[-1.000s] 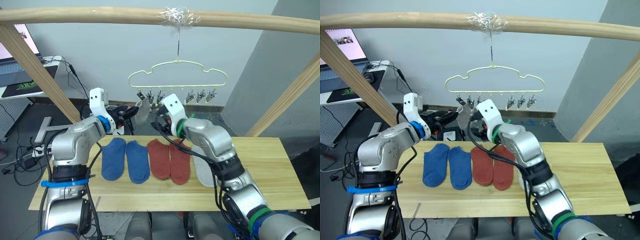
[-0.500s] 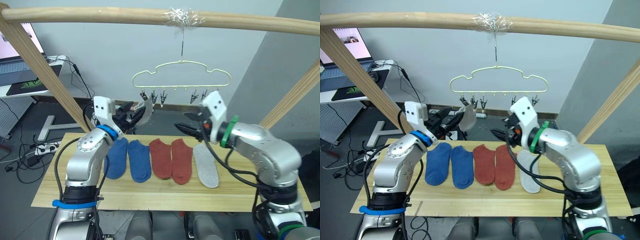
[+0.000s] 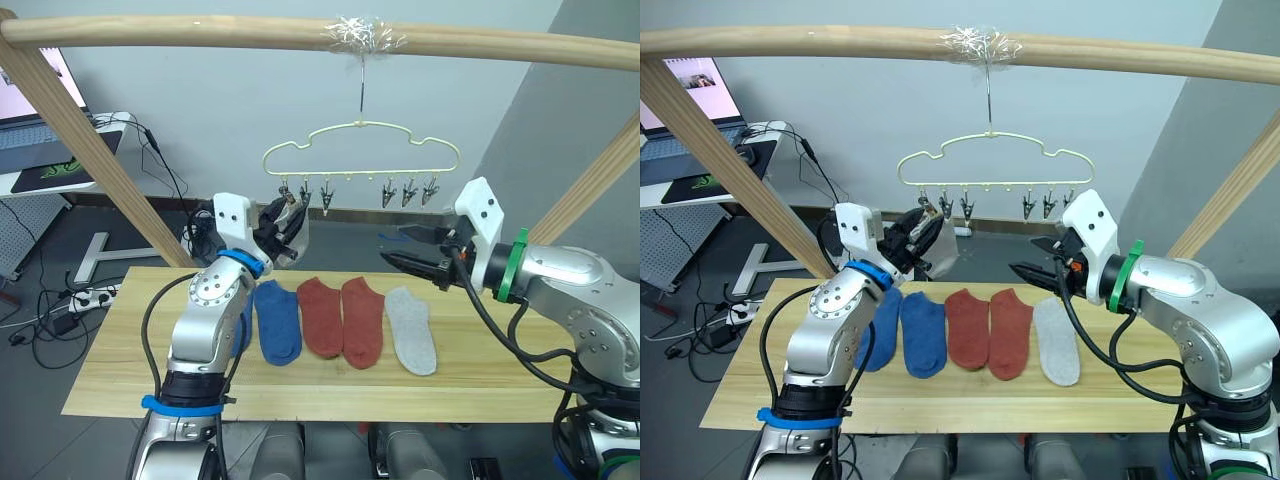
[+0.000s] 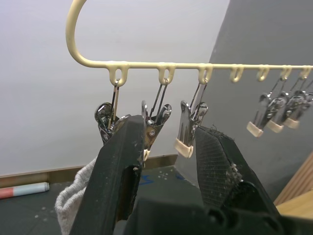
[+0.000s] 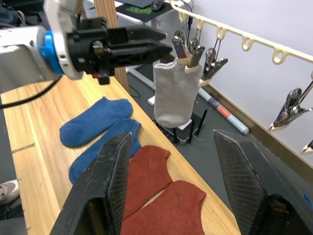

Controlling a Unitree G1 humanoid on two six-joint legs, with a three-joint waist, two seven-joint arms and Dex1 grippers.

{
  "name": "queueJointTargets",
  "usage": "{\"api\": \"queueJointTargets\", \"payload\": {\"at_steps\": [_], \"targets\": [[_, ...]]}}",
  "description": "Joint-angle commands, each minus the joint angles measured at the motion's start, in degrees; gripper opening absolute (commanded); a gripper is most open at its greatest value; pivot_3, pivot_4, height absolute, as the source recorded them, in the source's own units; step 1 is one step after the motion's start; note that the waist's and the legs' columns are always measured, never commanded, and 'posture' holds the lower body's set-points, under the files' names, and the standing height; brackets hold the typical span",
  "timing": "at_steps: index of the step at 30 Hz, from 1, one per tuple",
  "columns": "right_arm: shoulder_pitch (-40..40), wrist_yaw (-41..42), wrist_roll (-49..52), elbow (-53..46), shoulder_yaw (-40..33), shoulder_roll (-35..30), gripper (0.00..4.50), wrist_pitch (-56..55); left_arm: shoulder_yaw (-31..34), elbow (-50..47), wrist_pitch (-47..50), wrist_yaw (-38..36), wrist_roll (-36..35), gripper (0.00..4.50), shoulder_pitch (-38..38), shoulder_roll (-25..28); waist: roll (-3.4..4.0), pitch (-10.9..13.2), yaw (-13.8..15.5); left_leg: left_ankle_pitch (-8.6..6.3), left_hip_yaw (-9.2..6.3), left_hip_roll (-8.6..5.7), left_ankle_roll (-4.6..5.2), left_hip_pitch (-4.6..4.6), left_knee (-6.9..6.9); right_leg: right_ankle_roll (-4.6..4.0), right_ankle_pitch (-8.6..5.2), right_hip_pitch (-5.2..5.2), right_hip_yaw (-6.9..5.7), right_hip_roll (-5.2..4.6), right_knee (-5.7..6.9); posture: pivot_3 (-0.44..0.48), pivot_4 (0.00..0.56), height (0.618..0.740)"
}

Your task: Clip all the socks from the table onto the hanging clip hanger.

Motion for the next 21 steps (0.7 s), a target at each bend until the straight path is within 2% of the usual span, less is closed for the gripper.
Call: {"api": "queueJointTargets", "payload": {"at_steps": [1,21], "targets": [[0.31,-0.96,2.54,-2.58,-2.46,-0.71,2.76,-0.07,-1.01,-0.29,-0.57,1.61,1.51,1.87,-1.68,-1.09,0.00,0.00,0.01,0.00,0.00,0.00,0.00,-0.01,0.00,0.00,0.00,0.00,0.00,0.00,0.00,0.075,0.162,0.740],[4.73,-10.05,9.43,-7.90,-5.79,-1.92,2.76,2.39,-1.97,15.38,-3.63,6.79,7.20,1.87,-11.42,-6.01,-0.02,-0.02,-0.72,0.01,0.01,-0.03,0.01,-0.01,0.05,0.00,0.00,0.02,0.00,0.00,0.00,-0.038,0.139,0.740]]}}
